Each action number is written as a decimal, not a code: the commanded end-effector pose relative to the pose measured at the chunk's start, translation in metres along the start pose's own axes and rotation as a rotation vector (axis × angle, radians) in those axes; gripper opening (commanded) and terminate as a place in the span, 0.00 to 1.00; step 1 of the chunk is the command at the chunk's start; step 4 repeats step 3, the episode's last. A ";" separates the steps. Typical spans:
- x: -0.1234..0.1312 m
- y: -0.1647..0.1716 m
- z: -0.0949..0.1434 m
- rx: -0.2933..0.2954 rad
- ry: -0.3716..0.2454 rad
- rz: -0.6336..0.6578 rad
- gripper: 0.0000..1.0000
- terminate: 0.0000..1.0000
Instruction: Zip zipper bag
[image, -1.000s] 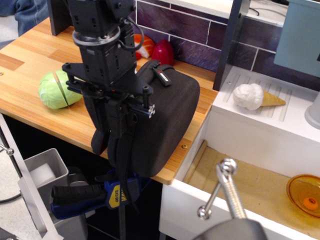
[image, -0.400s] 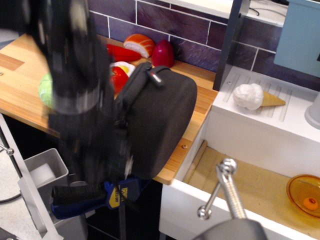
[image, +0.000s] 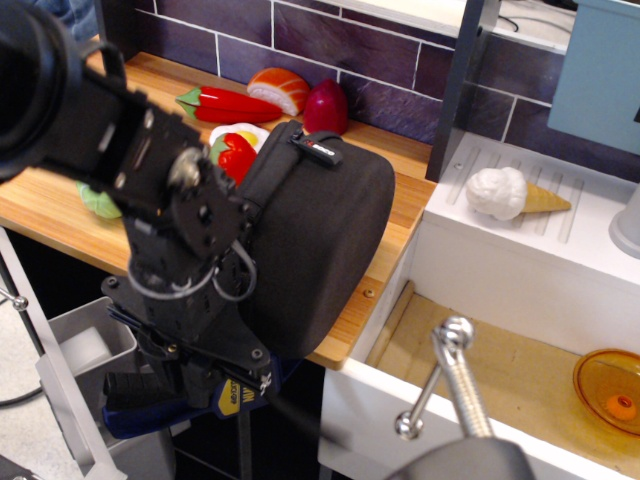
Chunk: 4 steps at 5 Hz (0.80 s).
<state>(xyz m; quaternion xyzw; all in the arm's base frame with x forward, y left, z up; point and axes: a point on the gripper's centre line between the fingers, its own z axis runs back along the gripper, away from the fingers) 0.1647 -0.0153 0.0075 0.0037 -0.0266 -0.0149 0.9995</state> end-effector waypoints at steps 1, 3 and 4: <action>-0.005 0.000 -0.030 -0.049 -0.085 0.002 0.00 0.00; -0.007 0.003 -0.042 -0.065 -0.075 0.010 0.00 1.00; -0.007 0.003 -0.042 -0.065 -0.075 0.010 0.00 1.00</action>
